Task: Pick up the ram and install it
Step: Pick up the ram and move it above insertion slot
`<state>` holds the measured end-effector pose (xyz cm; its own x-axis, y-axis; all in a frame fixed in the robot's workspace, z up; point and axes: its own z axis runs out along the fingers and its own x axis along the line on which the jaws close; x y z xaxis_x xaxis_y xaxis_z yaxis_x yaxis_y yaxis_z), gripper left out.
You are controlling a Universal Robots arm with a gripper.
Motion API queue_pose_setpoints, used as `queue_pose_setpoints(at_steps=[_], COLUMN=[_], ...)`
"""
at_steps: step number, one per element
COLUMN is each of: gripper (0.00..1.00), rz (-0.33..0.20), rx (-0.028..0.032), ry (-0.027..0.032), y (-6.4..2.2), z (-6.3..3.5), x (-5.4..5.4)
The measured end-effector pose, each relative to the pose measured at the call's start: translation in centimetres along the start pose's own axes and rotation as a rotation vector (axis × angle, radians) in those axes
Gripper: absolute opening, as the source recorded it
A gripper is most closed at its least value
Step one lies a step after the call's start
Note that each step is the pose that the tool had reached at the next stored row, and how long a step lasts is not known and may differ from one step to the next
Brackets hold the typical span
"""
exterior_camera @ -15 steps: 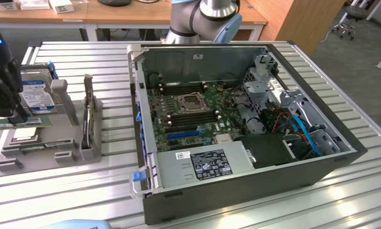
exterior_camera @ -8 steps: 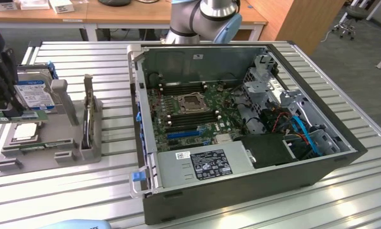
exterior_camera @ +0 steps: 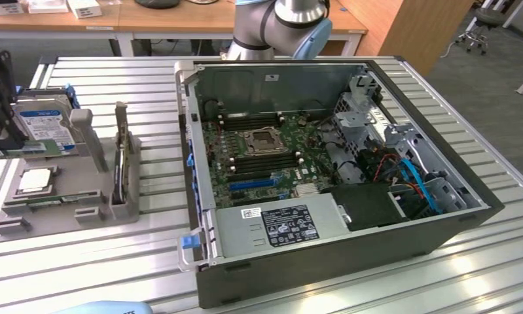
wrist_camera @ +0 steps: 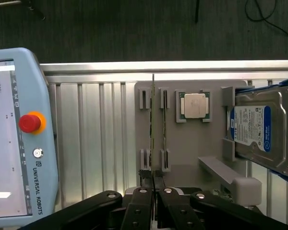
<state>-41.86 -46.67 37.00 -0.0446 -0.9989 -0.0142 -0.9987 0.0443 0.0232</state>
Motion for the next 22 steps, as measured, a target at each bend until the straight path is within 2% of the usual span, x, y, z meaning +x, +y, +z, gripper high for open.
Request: queue_pose_setpoints(at_steps=[4,13,22], gripper=[0.12,0.12,0.12], rz=[0.000,0.000,0.000], rx=[0.0001,0.0000,-0.0003], ry=[-0.0001,0.0000,0.0002], y=[0.02,0.06,-0.01], z=[-1.27,-3.31,-3.53], x=[0.0,0.0,0.0])
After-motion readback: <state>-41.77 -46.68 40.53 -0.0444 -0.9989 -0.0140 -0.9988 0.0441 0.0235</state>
